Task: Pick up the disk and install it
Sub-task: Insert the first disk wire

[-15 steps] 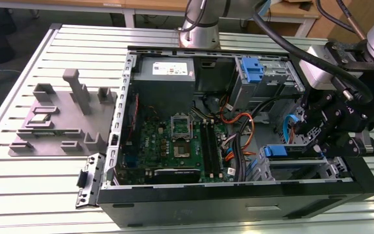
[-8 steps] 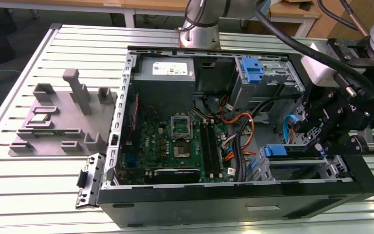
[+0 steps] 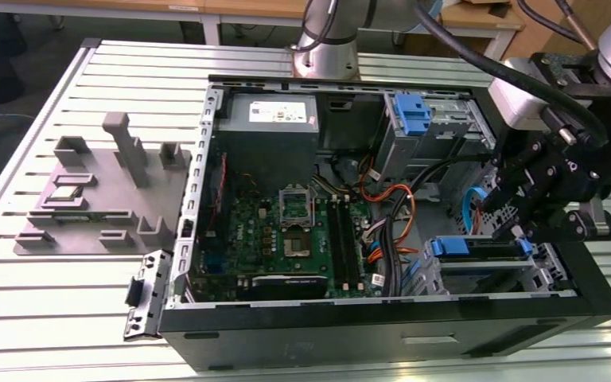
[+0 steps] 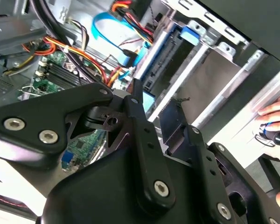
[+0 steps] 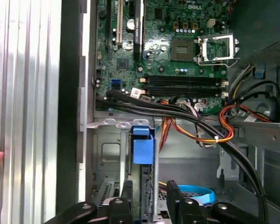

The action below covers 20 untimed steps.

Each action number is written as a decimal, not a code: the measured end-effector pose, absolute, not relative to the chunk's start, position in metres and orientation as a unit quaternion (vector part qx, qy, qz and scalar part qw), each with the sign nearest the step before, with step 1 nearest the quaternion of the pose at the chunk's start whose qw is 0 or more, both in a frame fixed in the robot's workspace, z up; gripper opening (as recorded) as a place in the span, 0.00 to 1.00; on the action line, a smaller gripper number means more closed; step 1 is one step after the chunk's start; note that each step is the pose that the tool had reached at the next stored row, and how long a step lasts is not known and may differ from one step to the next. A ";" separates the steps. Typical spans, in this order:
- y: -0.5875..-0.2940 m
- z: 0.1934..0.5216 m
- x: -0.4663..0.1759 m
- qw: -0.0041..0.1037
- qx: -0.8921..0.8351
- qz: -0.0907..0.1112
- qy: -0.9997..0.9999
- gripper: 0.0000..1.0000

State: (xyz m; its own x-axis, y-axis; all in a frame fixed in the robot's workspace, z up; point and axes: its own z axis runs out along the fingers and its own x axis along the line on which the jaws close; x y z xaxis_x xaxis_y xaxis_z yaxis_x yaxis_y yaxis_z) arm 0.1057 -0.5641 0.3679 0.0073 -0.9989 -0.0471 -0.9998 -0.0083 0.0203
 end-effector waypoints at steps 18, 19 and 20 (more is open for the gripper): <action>-0.536 0.367 0.112 0.012 -0.710 0.026 0.704 0.42; -0.536 0.367 0.114 0.012 -0.710 0.026 0.704 0.42; -0.536 0.367 0.116 0.012 -0.710 0.026 0.704 0.42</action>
State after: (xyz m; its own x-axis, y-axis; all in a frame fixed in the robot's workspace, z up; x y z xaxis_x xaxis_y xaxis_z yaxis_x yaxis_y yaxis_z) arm 0.1158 -0.5357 0.3666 0.0073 -0.9985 -0.0542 -0.9998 -0.0084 0.0203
